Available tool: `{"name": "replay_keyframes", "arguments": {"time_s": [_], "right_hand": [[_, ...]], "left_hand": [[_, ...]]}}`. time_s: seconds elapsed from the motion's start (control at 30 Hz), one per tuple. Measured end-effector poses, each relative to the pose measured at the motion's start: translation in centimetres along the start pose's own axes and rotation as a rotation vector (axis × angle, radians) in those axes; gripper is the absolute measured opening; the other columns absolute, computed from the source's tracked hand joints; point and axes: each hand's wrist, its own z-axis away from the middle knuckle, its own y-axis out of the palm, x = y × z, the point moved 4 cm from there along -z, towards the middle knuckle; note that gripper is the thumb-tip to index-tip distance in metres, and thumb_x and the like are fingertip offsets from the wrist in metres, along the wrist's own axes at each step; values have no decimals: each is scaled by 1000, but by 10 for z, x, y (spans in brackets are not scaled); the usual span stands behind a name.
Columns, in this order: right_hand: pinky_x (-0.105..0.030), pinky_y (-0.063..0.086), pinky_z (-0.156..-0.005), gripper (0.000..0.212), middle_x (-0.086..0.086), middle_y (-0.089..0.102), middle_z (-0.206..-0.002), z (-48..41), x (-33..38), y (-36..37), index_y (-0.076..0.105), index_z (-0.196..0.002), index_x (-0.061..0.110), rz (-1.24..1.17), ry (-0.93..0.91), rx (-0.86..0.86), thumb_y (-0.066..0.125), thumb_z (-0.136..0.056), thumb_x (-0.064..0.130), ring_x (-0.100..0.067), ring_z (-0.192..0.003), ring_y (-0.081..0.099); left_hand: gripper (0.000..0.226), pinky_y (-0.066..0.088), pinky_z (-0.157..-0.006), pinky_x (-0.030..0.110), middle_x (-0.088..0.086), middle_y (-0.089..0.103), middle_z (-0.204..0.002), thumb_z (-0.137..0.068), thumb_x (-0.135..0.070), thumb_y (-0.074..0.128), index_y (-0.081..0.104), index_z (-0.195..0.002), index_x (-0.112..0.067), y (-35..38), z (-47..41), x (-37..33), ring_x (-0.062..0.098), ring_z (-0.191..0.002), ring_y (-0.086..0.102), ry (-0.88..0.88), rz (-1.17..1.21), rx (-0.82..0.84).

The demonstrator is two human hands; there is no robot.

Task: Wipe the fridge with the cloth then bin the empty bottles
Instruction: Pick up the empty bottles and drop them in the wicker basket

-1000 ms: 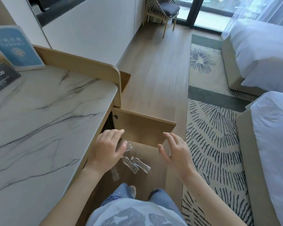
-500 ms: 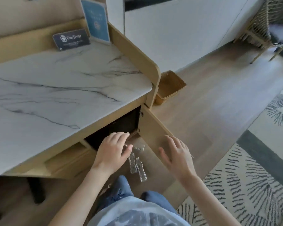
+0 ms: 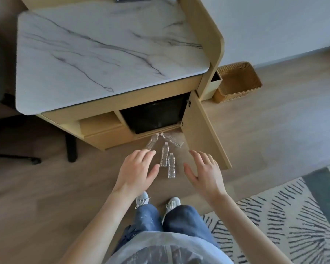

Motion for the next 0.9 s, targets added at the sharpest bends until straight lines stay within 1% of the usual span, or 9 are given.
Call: {"name": "replay_keyframes", "arguments": {"time_s": [0.1,0.2,0.3,0.43,0.5,0.6,0.67,0.77,0.9], "right_hand": [[-44,52,-87,39,-9,68,-111,2,-5,24,63,-125,8,-20,33,39,70,-92,25,-35,-99,63],[-43,50,-91,40,-9,68,-114,-6,-24,69,62,-127,7,-25,70,90,69,-92,25,-35,-104,62],[-43,49,-90,41,-10,68,-113,-23,-59,141,62,-127,5,-18,93,120,69,-92,25,-36,-104,62],[-44,51,-85,45,-12,69,-111,-48,-120,263,63,-126,3,0,106,140,59,-91,31,-38,-99,63],[-45,53,-81,48,-13,69,-111,-57,-159,336,63,-126,2,12,116,131,55,-91,34,-41,-99,63],[-49,55,-82,57,-16,69,-110,-74,-223,441,64,-123,2,48,94,119,42,-92,44,-42,-100,64],[-51,56,-82,56,-16,70,-109,-84,-264,504,64,-123,2,83,66,97,42,-92,44,-42,-97,65],[-49,58,-77,53,-15,71,-104,-96,-316,589,65,-121,1,132,30,54,47,-92,42,-40,-92,67],[-44,58,-72,56,-14,72,-98,-97,-367,675,69,-116,0,191,7,51,41,-94,43,-38,-86,69]], "left_hand": [[49,54,-83,39,7,70,-111,-92,-38,44,67,-119,-5,19,1,15,29,-100,66,-16,10,25],[49,55,-82,40,7,70,-111,-92,-39,43,67,-119,-5,58,-9,44,29,-100,66,-3,14,37],[49,56,-79,39,6,69,-111,-92,-39,43,67,-119,-6,125,-33,84,28,-99,66,30,-6,62],[50,56,-77,37,4,70,-111,-92,-40,42,67,-120,-7,243,-72,142,27,-101,66,96,-50,90],[50,55,-82,38,3,68,-117,-94,-41,41,65,-124,-8,316,-93,178,25,-107,64,86,-43,107],[49,49,-95,39,0,63,-128,-97,-44,43,59,-133,-15,422,-126,231,23,-120,57,23,-29,110],[50,45,-102,39,-1,59,-135,-98,-46,41,54,-138,-18,491,-144,260,23,-126,53,16,-41,127],[50,42,-105,37,-2,57,-138,-99,-46,42,52,-140,-19,584,-164,296,22,-130,50,43,-52,126],[57,28,-116,33,-3,45,-150,-102,-50,34,39,-150,-21,688,-180,334,18,-141,36,77,-116,229]]}}
